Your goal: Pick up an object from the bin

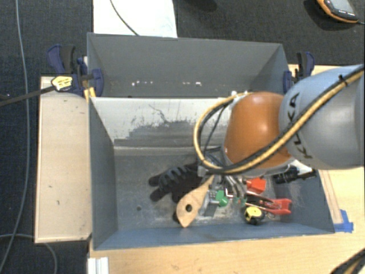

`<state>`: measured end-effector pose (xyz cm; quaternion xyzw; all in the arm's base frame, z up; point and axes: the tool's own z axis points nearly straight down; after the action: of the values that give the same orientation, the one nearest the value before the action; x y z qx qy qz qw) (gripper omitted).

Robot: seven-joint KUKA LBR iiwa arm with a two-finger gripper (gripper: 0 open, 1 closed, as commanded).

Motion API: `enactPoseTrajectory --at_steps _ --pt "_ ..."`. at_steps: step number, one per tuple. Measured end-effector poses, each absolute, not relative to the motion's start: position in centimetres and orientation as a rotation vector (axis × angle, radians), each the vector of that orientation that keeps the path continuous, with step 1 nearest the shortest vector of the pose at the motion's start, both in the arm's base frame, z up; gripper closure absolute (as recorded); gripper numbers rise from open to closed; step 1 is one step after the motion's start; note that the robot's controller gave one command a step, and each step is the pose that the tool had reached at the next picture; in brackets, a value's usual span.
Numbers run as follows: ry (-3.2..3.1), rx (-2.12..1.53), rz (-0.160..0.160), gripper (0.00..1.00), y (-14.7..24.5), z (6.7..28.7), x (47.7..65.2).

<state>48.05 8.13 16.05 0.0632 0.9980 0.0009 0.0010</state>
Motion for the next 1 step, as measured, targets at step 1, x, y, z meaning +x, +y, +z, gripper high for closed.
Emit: enactPoseTrajectory --at_steps 1 --pt "3.133 -0.054 0.005 1.0 11.12 13.39 48.77"
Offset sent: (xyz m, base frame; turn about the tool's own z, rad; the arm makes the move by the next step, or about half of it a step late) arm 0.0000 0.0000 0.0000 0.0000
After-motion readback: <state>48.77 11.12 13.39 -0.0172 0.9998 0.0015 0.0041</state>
